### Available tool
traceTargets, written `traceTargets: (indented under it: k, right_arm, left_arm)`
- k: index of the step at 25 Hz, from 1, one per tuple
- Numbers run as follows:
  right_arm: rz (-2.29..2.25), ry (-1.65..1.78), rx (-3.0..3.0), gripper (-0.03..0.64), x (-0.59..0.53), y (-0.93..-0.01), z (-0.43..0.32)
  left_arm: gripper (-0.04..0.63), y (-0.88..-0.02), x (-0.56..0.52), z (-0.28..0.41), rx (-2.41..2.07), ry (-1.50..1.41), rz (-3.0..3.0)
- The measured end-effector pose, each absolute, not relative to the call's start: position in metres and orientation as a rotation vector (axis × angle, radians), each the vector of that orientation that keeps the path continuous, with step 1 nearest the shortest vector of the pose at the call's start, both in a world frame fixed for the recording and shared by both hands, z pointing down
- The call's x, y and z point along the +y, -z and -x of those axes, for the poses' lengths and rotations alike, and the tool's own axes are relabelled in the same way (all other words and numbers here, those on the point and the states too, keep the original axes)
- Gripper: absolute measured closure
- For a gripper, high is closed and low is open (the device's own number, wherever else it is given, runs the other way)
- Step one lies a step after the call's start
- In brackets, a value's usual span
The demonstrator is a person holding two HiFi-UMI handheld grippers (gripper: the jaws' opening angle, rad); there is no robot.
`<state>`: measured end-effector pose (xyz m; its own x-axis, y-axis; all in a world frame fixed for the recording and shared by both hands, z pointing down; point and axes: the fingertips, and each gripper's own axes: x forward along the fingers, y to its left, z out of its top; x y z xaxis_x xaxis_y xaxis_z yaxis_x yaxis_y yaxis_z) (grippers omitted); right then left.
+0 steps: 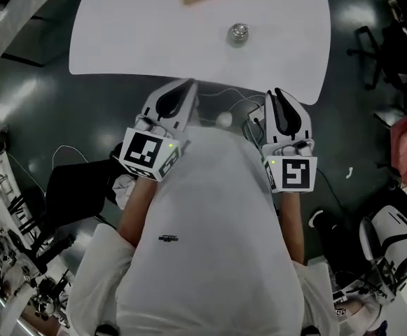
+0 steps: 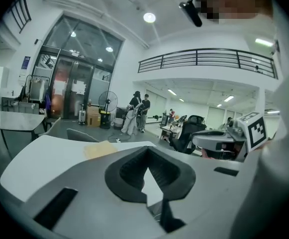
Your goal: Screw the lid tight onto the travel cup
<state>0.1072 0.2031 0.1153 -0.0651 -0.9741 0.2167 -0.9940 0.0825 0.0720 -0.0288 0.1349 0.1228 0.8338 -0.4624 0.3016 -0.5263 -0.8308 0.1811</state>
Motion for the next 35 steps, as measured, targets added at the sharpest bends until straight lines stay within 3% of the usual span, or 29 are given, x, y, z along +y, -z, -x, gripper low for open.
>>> traceTargets:
  k: [35]
  right_arm:
    - [-1.949, -0.151, -2.154, 0.579, 0.215, -0.113, -0.113]
  left_arm:
    - [0.592, -0.100, 0.160, -0.002, -0.631, -0.388, -2.887]
